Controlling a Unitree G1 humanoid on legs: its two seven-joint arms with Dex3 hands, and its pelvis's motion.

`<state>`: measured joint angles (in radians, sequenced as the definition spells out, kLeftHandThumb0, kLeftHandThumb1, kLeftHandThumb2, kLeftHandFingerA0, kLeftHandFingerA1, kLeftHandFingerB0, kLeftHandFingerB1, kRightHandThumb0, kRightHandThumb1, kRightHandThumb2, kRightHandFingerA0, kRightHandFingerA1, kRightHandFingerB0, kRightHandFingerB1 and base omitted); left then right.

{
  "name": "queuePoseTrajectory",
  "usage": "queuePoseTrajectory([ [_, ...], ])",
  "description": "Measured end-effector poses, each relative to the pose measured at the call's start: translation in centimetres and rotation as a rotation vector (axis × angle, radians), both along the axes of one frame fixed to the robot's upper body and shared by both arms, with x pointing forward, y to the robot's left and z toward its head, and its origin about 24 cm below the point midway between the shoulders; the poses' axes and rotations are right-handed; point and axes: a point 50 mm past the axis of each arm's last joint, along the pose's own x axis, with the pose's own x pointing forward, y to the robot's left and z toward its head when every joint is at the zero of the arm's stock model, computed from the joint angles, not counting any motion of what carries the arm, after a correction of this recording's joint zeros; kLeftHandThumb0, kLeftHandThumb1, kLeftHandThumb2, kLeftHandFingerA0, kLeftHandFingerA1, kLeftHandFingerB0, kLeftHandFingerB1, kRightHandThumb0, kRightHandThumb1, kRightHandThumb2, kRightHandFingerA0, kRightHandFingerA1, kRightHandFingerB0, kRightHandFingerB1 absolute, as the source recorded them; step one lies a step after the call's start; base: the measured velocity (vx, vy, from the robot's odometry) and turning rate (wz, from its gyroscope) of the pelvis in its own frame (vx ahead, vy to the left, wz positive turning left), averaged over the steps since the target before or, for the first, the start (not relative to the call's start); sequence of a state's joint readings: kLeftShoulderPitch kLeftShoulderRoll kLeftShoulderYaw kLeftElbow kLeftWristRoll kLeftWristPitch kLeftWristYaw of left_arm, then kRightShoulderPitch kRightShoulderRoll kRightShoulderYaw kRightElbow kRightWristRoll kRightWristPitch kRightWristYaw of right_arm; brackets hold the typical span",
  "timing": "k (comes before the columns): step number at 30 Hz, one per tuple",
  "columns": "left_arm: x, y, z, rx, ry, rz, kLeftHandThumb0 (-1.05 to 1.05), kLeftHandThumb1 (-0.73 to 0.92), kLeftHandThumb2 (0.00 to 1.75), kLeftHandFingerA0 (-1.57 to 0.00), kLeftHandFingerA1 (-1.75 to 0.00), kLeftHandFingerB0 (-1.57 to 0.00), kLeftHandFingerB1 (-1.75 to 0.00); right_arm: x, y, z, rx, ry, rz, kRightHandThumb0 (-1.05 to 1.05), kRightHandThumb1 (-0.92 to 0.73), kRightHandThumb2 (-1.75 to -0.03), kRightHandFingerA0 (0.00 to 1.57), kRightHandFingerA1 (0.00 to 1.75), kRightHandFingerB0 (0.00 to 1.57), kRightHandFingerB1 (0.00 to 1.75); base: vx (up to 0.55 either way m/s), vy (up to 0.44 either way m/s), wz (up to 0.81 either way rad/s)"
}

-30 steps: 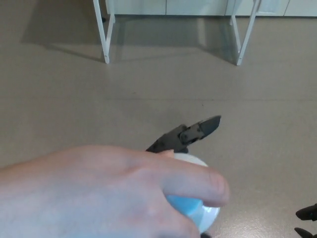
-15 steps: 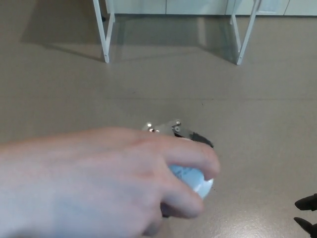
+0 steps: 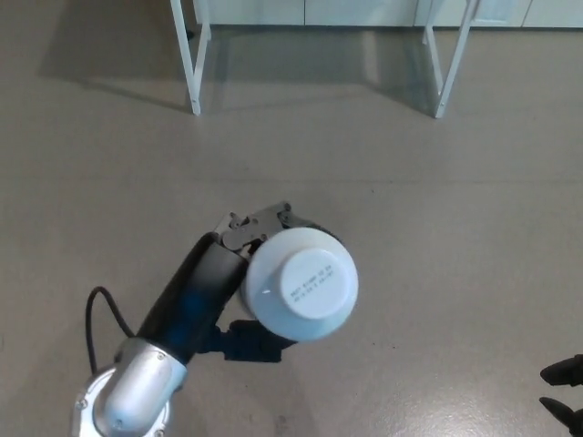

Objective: The robot picks up a bottle from a person using its left hand and walk towards the table in frontand put the bottle on the table.

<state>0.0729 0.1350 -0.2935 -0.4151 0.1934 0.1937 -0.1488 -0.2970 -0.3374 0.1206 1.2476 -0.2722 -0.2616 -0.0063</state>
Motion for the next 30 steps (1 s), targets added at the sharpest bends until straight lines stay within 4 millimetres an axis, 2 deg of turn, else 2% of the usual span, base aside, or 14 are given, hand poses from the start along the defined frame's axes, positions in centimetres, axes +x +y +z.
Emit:
queuePoseTrajectory([
  [3,0.4,0.7,-0.6,0.010,0.027,0.028,-0.12,0.86,0.66,-1.05,-1.23,-0.77,-0.91,0.1,0.0,0.1,-0.001,-0.001,0.000,-0.55,-0.68,-0.60,0.67,0.51,0.57,0.44,0.00,0.000,0.00],
  [8,0.9,1.9,-1.4,0.003,0.070,0.071,-0.16,0.86,0.66,-1.05,-1.23,-0.78,-0.93,0.3,-0.1,0.3,-0.003,-0.008,0.002,-0.55,-0.68,-0.60,0.67,0.51,0.57,0.44,0.00,0.000,0.13],
  [14,1.1,2.6,-1.7,-0.122,0.149,0.100,-0.17,0.88,0.66,-1.10,-1.19,-0.79,-0.91,0.3,-0.5,0.4,-0.012,-0.007,-0.003,-0.56,-0.67,-0.60,0.67,0.51,0.57,0.43,0.05,0.006,0.02],
  [23,1.0,4.2,-2.6,-0.213,0.248,0.141,-0.18,0.89,0.66,-0.99,-1.28,-0.77,-0.92,0.3,-0.4,0.4,-0.008,-0.004,-0.002,-0.55,-0.68,-0.60,0.67,0.52,0.58,0.44,0.22,0.071,-0.07],
  [30,0.5,4.5,-2.8,-0.248,0.293,0.152,-0.17,0.88,0.69,-1.01,-1.40,-0.79,-0.92,0.3,-0.3,0.4,-0.006,-0.005,0.001,-0.55,-0.68,-0.60,0.68,0.52,0.59,0.44,0.25,-0.010,0.07],
])
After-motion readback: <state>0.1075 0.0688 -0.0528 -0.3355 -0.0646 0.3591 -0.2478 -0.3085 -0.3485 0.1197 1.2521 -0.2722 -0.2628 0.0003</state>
